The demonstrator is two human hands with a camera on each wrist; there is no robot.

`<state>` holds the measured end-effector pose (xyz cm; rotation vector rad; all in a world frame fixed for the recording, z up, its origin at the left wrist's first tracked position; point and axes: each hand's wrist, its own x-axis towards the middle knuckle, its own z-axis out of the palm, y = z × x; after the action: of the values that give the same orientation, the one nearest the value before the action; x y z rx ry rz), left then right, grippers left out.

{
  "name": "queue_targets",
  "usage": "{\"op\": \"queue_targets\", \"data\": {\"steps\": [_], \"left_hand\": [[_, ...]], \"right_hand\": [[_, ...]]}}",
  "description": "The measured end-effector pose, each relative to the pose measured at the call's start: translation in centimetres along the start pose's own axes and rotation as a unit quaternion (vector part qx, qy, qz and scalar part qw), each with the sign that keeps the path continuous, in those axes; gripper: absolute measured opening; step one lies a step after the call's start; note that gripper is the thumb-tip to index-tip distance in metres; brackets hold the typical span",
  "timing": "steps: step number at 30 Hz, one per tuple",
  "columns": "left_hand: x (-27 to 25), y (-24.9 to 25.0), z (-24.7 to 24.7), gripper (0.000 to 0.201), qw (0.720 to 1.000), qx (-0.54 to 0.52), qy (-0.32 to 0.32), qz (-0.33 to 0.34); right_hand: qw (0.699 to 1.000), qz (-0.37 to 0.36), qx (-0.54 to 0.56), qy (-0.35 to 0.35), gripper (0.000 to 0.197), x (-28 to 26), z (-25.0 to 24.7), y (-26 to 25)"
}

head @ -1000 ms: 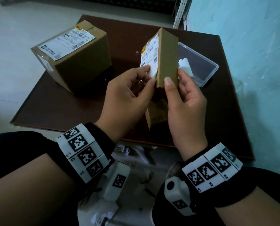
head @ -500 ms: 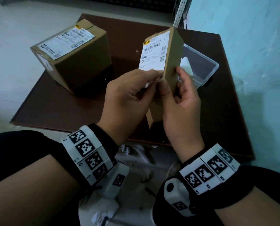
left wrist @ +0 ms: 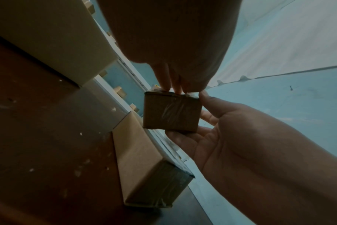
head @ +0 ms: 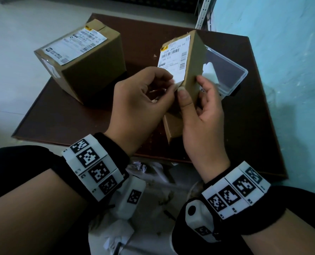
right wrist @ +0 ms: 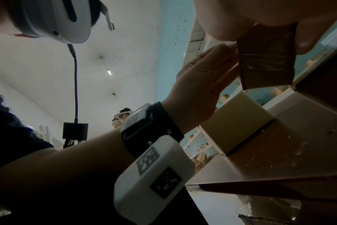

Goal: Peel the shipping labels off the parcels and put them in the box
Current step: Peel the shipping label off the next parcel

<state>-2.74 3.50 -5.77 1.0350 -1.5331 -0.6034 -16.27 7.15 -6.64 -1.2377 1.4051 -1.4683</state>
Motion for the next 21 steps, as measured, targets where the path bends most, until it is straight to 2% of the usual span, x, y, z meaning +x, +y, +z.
{"op": "queue_targets", "data": {"steps": [4,6,10,12,14,17,21], "left_hand": [[-0.09,-0.04,0.29,0.019,1.0,-0.003,0.014,-0.016],[-0.3,0.1,0.45,0.022,1.0,-0.013,0.001,-0.019],[-0.95,0.33,0.62,0.028,0.999,-0.018,-0.025,0.003],[-0.87,0.28,0.45,0.031,1.0,-0.018,-0.022,0.009],[-0.67,0.22,0.35,0.029,0.999,-0.03,-0.017,0.0],[-0.32,0.13,0.33,0.024,0.998,-0.062,-0.013,-0.03],[-0.03,0.14,0.16,0.021,0.998,-0.053,-0.011,-0.037]], "right_hand": [[1.0,0.0,0.002,0.0,0.054,0.08,-0.24,-0.06],[1.0,0.012,0.013,0.003,0.053,0.11,-0.34,-0.08],[0.999,0.016,0.02,0.019,0.05,0.14,-0.41,0.12],[0.999,0.011,0.02,0.023,0.042,0.21,-0.46,0.08],[1.0,0.006,0.012,0.019,0.031,0.27,-0.53,-0.08],[1.0,-0.005,-0.002,0.02,0.031,0.3,-0.58,-0.16],[1.0,0.008,0.009,0.012,0.03,0.33,-0.55,-0.41]]}}
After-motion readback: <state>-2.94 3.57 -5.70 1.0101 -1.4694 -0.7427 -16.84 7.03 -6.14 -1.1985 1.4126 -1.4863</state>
